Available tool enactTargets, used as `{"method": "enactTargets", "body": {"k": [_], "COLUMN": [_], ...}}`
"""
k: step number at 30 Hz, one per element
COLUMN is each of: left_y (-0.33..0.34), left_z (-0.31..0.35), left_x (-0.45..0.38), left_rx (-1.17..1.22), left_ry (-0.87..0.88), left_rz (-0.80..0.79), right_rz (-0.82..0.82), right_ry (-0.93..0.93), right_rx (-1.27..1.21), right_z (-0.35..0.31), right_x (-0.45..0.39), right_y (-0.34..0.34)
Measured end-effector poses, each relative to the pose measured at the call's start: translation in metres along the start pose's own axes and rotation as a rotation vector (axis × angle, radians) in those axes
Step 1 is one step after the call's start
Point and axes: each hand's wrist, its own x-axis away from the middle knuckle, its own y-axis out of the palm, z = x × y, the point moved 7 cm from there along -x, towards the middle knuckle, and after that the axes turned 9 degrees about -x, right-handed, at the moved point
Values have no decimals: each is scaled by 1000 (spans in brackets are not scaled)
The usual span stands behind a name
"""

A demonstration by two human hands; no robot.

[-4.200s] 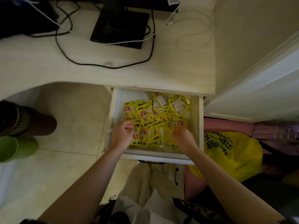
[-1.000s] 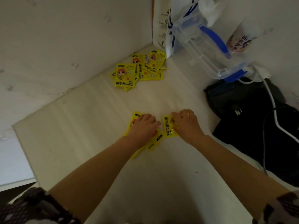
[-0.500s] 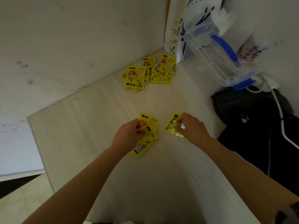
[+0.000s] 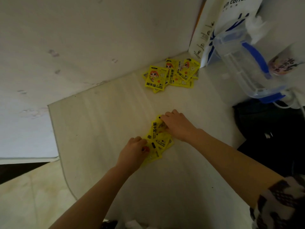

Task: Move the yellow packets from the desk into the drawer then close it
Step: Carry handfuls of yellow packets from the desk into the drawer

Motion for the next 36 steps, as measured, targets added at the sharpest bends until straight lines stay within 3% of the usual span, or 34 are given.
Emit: {"method": "enactTargets", "body": {"k": [6, 9, 19, 24, 31, 36], "left_y": [6, 6, 9, 12, 5, -20], "left_z": [10, 9, 19, 30, 29, 15], "left_x": [-3, -3, -21, -29, -40, -67], "left_rx": [-68, -103, -228, -254, -40, 91], "left_ry": [95, 98, -1, -41, -129, -196], "left_rz": [47, 65, 4, 29, -24, 12], "right_rz": [-135, -130, 16, -4, -22, 96], "right_ry": [-37, -9, 390, 498, 452, 525], "right_rx": [-166, -128, -179, -280, -441, -702], "right_z": [-2, 5, 80, 99, 105, 123], "right_x": [-11, -5, 33, 45, 42, 31], "right_y": [16, 18, 7, 10, 14, -11]}}
